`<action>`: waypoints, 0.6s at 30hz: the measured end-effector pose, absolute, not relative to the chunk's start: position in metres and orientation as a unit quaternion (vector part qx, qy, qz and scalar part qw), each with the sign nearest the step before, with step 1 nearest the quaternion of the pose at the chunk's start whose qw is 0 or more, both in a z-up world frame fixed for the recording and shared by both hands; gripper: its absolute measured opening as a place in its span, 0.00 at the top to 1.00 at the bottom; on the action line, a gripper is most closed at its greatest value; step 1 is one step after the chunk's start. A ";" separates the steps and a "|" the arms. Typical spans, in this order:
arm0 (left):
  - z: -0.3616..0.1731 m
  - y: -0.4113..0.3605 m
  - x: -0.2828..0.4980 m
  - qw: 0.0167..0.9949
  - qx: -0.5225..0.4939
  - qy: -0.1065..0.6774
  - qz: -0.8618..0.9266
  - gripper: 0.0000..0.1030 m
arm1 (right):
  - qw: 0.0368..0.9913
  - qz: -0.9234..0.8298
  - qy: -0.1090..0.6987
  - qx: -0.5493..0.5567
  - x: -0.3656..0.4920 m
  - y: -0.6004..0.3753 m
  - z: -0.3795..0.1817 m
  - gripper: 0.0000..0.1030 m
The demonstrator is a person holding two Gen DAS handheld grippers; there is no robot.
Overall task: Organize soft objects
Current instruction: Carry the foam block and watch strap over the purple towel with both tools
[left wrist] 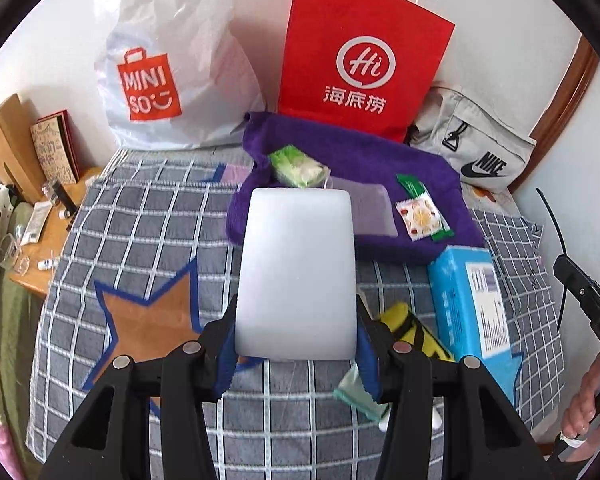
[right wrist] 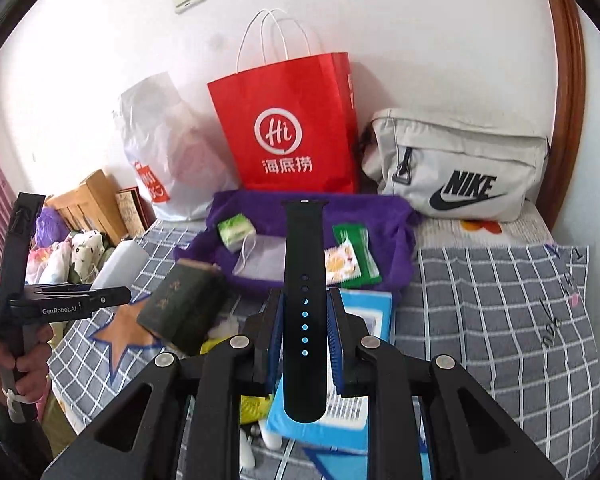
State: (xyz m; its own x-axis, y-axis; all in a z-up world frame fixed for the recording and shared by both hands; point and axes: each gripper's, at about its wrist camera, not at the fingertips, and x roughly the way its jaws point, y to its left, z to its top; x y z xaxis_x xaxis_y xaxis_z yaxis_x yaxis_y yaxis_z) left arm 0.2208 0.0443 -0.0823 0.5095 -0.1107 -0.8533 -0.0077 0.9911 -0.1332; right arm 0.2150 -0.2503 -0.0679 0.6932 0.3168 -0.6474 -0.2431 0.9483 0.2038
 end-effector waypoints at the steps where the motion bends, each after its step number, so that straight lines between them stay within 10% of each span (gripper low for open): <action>1: -0.081 0.044 0.225 0.867 -0.058 0.493 -0.030 0.54 | 0.919 0.150 0.360 0.051 0.220 -0.251 -0.067 0.80; 18: -0.074 0.049 0.294 0.868 -0.071 0.491 -0.029 0.54 | 0.917 0.146 0.367 0.054 0.300 -0.248 -0.070 0.80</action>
